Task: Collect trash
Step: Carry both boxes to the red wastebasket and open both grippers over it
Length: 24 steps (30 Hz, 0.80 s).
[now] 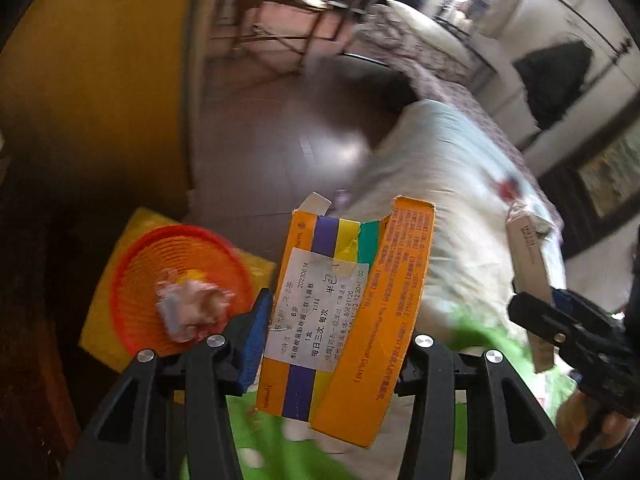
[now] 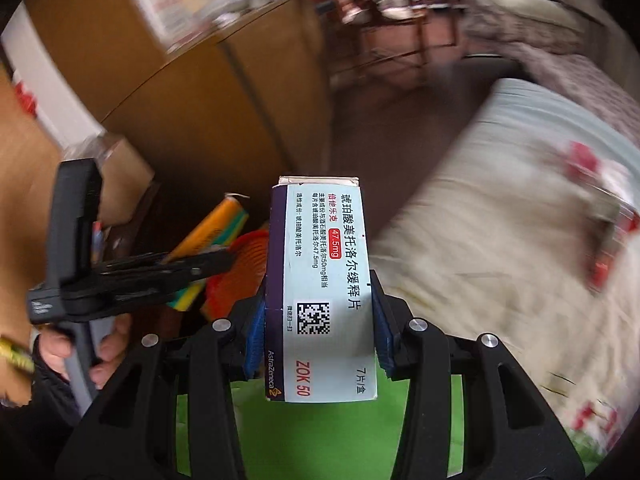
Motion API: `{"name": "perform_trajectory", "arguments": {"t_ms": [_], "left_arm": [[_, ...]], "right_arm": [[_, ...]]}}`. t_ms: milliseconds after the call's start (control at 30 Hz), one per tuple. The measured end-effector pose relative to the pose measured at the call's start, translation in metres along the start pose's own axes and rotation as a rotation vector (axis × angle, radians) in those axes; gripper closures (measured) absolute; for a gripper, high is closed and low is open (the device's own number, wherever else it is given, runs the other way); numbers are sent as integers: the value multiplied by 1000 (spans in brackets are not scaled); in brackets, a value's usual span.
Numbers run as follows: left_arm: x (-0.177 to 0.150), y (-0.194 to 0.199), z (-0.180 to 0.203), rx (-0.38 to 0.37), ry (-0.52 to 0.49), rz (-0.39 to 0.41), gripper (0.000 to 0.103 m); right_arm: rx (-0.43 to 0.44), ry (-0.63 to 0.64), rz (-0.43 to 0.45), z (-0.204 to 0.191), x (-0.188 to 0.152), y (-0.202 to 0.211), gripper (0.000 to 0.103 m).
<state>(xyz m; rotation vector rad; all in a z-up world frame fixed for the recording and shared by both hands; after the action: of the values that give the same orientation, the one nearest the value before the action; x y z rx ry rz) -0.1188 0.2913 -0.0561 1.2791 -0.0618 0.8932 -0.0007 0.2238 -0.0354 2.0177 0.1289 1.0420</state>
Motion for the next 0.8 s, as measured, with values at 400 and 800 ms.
{"name": "perform_trajectory", "arguments": {"t_ms": [400, 800], "left_arm": [[-13, -16, -130, 145, 219, -49, 55], [-13, -37, -175, 150, 370, -85, 45]], "right_arm": [[85, 91, -230, -88, -5, -118, 58], [213, -63, -335, -100, -23, -180, 49]]}}
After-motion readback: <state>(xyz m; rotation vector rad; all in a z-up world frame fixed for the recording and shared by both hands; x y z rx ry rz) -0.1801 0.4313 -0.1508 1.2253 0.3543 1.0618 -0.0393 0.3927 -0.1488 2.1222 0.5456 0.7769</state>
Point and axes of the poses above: each gripper's, at about its wrist camera, not at the fingertips, and y roughly against the way its jaws point, z to its right, x to its top, the point moved 6 cm from there along -y, roughly the way its jaws point, and after that the axes turned 6 degrees about z, right-handed, at the moved point
